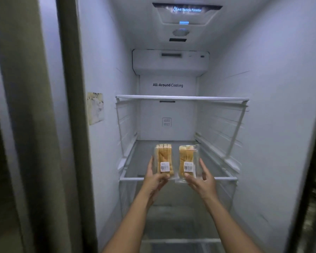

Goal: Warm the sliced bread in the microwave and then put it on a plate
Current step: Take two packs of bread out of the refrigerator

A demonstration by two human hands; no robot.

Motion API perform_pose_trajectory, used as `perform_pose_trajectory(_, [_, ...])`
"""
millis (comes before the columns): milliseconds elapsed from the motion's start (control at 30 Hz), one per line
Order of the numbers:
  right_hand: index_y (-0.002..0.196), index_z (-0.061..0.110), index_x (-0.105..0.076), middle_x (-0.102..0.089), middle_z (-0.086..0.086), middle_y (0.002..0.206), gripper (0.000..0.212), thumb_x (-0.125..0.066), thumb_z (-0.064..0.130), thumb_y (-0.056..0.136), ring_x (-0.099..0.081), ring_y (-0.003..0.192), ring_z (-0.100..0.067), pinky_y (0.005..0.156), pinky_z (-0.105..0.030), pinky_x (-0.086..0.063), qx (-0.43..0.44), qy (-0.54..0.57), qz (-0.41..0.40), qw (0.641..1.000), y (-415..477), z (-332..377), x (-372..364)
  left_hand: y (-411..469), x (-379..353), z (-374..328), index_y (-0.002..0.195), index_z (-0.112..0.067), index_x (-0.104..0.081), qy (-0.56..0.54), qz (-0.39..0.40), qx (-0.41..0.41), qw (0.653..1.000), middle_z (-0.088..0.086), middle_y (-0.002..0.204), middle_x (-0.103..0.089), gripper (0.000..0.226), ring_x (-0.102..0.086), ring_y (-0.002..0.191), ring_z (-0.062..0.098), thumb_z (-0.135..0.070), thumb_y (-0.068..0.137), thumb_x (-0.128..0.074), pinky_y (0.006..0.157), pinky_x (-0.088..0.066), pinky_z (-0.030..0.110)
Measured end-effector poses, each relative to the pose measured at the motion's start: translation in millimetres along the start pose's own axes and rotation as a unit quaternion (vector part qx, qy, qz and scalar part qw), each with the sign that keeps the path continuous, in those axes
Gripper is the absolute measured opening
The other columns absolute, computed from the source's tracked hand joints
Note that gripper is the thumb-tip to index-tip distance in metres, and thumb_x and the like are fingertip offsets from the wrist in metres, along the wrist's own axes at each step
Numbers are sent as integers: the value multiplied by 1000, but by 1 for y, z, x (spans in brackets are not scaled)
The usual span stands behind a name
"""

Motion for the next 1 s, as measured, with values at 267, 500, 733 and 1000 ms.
perform_pose_trajectory(267, [139,32,-39,-44,-6,144,93,-85,29,58,-46,128,-27,98,-52,-47,58,39,10,998,-182,45,11,-192,11,-23,143,-35,-23,-8,19,-87,996,4,133,-49,92,-58,110,22,20,77,-55,81,-57,33])
perform_pose_trajectory(500, [138,31,-38,-50,-1,134,114,-85,58,38,-53,118,-22,77,-26,-58,57,78,86,992,-311,90,-28,-326,53,-60,144,-32,-24,-28,4,-127,992,12,137,-48,96,-54,120,29,20,72,-60,89,-55,40])
perform_pose_trajectory(733, [133,32,-40,-55,14,118,74,-72,1,74,-57,103,-5,67,-14,-56,64,199,170,963,-391,124,-147,-421,155,-136,144,-34,-25,1,-67,-200,978,7,138,-49,102,-54,122,26,6,64,-72,94,-52,45])
perform_pose_trajectory(1000, [129,26,-43,-55,14,115,72,-71,-9,72,-63,90,6,72,-14,-55,33,239,335,911,-472,132,-349,-525,332,-218,144,-35,-24,34,-231,-262,936,14,136,-49,99,-56,118,30,16,69,-64,82,-57,36])
Point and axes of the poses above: each hand's wrist, its own y-axis towards the middle knuckle, its own x-axis out of the back of the hand, z = x × y, the point moved 10 cm from there along y, towards the middle knuckle
